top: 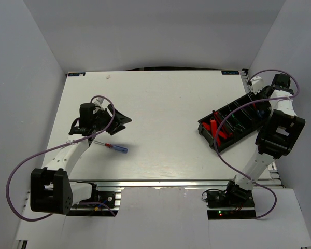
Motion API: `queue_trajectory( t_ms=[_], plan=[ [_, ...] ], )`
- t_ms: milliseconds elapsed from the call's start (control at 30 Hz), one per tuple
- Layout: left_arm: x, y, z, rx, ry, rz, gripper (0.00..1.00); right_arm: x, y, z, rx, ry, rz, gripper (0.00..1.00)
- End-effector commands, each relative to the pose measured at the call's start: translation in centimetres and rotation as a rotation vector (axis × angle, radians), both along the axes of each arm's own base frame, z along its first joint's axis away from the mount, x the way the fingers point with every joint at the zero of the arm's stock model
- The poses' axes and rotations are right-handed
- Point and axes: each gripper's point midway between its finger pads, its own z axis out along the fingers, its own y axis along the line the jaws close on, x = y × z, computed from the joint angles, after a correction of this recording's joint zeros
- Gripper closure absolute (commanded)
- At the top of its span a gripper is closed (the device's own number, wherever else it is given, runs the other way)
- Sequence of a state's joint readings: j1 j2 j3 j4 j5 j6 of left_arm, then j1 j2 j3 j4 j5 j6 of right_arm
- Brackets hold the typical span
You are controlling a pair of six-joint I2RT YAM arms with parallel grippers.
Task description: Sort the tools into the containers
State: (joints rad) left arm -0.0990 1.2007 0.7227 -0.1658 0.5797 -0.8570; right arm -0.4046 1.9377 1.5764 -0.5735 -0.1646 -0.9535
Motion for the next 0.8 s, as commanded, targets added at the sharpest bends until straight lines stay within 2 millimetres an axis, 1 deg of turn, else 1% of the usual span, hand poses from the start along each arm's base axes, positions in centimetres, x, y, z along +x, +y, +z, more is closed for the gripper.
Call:
queue_trajectory(
  t_ms=[0, 100, 133, 233, 267, 300, 333, 367, 400, 433, 467, 500, 533, 567, 600, 633, 667, 700, 767],
  plan=[
    [-0.3, 0.5, 0.3, 0.013, -0.006, 0.021, 0.29, 0.7, 0.8, 1.2, 0.026, -0.042, 0.03, 0.62],
    [-0.7, 1.0, -0.3, 0.036, 0.019, 0.049, 0.29, 0.3, 0.9, 1.2, 0.026, -0.042, 0.03, 0.53],
    [-0.7, 1.3, -0.5, 0.047, 0.025, 0.065, 0.29, 0.3, 0.9, 1.5, 0.023, -0.047, 0.03, 0.48],
    [-1.3, 1.9, -1.2, 0.069, 0.064, 0.095, 0.28, 0.3, 1.1, 2.5, 0.026, -0.068, 0.031, 0.41],
    [-1.3, 2.3, -1.4, 0.081, 0.073, 0.116, 0.28, 0.3, 1.3, 3.1, 0.03, -0.077, 0.036, 0.39],
    [-1.8, 2.5, -1.7, 0.089, 0.098, 0.127, 0.28, 0.4, 1.5, 3.4, 0.035, -0.08, 0.04, 0.36],
    [-1.9, 2.8, -2.0, 0.096, 0.114, 0.145, 0.28, 0.5, 2.0, 4.0, 0.049, -0.089, 0.055, 0.33],
    [-2.0, 3.3, -2.3, 0.114, 0.126, 0.169, 0.29, 0.2, 2.5, 4.1, 0.067, -0.075, 0.068, 0.3],
    [-2.6, 3.6, -2.8, 0.126, 0.157, 0.187, 0.29, 0.5, 3.0, 5.3, 0.077, -0.092, 0.09, 0.23],
    [-2.7, 3.9, -3.0, 0.127, 0.18, 0.215, 0.3, 0.6, 4.1, 5.9, 0.093, -0.093, 0.125, 0.19],
    [-2.9, 4.3, -3.4, 0.141, 0.196, 0.237, 0.32, 0.7, 5.6, 6.8, 0.13, -0.113, 0.179, 0.14],
    [-3.3, 5.2, -4.2, 0.173, 0.244, 0.291, 0.34, 0.5, 6.9, 7.2, 0.153, -0.11, 0.21, 0.1],
    [-3.5, 5.7, -4.3, 0.183, 0.262, 0.326, 0.38, 0.6, 8.8, 8.3, 0.165, -0.134, 0.254, 0.11],
    [-4.2, 6.3, -4.9, 0.207, 0.303, 0.353, 0.41, 0.6, 10.0, 8.7, 0.173, -0.145, 0.275, 0.11],
    [-4.2, 7.1, -5.1, 0.235, 0.315, 0.405, 0.45, 0.6, 12.3, 8.4, 0.186, -0.146, 0.321, 0.11],
    [-4.4, 7.6, -5.1, 0.24, 0.328, 0.441, 0.49, 0.4, 13.9, 9.3, 0.189, -0.174, 0.353, 0.11],
    [-5.0, 8.0, -5.5, 0.254, 0.36, 0.467, 0.49, 0.4, 15.2, 9.6, 0.192, -0.187, 0.38, 0.11],
    [-5.0, 8.8, -5.6, 0.28, 0.362, 0.503, 0.5, 0.2, 18.0, 9.2, 0.205, -0.185, 0.432, 0.11],
    [-5.6, 9.3, -5.9, 0.297, 0.383, 0.532, 0.5, -0.4, 21.2, 10.0, 0.232, -0.203, 0.509, 0.11]
  ],
)
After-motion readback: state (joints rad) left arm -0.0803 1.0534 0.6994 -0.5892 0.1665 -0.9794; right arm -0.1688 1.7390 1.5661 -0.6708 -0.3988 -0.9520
